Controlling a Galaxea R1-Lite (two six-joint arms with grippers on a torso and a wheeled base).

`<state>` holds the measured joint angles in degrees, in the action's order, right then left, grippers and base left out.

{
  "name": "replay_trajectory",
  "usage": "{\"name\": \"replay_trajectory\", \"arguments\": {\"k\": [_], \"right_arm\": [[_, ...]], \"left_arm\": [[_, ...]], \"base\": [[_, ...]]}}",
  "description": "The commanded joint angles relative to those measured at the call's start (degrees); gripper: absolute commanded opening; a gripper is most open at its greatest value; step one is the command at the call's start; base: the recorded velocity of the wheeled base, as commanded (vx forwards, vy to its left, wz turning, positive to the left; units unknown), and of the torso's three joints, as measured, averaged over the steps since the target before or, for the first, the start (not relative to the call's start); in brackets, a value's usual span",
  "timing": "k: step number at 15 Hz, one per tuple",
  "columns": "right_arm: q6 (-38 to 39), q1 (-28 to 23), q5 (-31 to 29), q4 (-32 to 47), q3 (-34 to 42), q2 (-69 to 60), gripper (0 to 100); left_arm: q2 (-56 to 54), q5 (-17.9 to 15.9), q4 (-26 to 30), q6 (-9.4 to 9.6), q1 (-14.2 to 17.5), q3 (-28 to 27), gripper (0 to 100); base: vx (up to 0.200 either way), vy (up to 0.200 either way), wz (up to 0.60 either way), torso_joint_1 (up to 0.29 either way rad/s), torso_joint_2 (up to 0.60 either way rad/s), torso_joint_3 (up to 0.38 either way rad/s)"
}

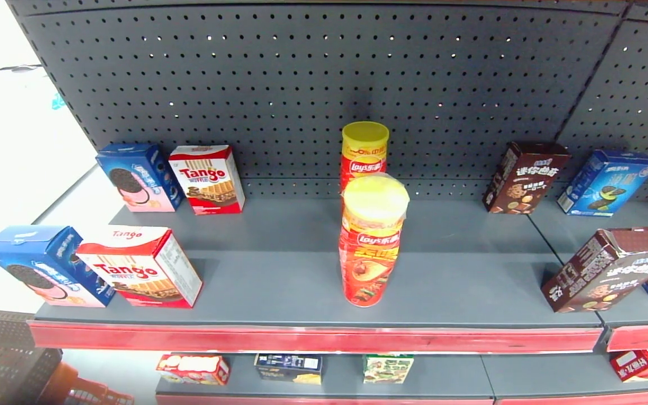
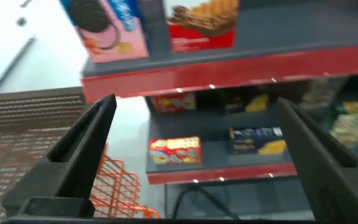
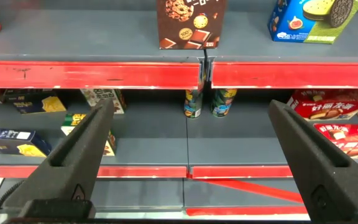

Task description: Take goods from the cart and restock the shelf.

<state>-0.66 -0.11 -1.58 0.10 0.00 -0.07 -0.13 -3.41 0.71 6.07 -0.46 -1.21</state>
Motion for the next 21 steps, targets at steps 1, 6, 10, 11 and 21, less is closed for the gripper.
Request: {"name": "replay_trajectory", "arguments": {"k": [1,6,10,11,21], "right_arm": [[0.0,0.0,0.0,0.0,0.0,0.1,100],[0.0,0.0,-0.1,0.0,0.0,0.1,100],[0.0,0.0,0.0,0.0,0.0,0.1,100],[0.0,0.0,0.0,0.0,-0.1,0.1,100],[0.0,0.0,0.0,0.0,-0.1,0.1,100]], "left_arm": [[0.1,-4.4,1.6,-0.27,0.0,-1.0,100],[0.1,7.1,-0.3,1.05,0.4,-0.4,100],[2.9,0.1,1.8,-1.41,-1.2,-1.1,100],[3.7,0.1,1.8,-1.32,-2.3,-1.1,100],[0.1,6.1,-1.8,-1.94,0.5,0.2,100]], "base": [[0.0,0.0,0.0,0.0,0.0,0.0],[0.0,0.0,0.0,0.0,0.0,0.0],[0.0,0.0,0.0,0.0,0.0,0.0],[0.0,0.0,0.0,0.0,0.0,0.0],[0.0,0.0,0.0,0.0,0.0,0.0]]}}
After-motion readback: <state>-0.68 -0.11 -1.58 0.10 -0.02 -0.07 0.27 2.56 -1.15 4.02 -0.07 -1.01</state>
